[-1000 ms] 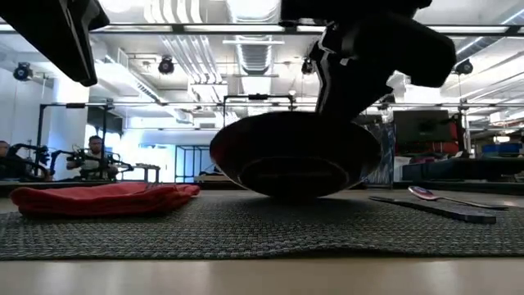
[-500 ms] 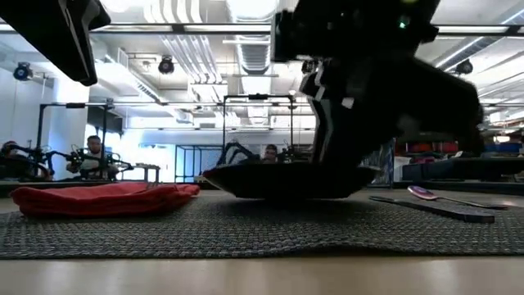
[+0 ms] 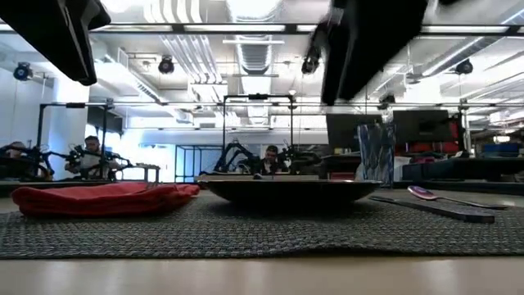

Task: Set table place
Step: Move the blue cup to the top right of the gray tablemat

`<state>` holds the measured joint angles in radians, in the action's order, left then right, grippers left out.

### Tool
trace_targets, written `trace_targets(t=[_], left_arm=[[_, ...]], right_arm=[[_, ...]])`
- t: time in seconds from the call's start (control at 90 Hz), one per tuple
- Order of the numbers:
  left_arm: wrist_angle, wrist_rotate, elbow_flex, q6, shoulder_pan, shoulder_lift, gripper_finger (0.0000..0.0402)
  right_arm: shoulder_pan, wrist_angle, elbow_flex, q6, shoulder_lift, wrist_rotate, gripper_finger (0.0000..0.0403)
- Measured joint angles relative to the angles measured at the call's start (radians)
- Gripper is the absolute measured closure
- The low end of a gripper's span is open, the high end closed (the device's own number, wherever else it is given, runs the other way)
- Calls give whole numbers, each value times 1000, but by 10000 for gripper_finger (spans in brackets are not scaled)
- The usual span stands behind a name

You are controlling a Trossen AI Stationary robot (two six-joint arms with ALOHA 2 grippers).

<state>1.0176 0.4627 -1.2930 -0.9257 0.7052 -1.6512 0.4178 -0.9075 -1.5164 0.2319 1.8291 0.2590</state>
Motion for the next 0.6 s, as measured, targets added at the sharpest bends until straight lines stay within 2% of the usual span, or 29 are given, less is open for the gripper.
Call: trace_targets(t=[0.167,0.278,0.433,0.6], left_arm=[[-6,0,0,0,0,0,326],[-7,0,0,0,0,0,326],[-13,0,0,-2,0,0,326],[-16,0,2,-7,0,0,326]], right_arm=[[-71,-63,28,1,-208,58,207],[-175,-74,71,-21,-323,77,207],[-425,-114,152,-113,-427,66,201],[-754,-108,234,-261,-486,-53,194]])
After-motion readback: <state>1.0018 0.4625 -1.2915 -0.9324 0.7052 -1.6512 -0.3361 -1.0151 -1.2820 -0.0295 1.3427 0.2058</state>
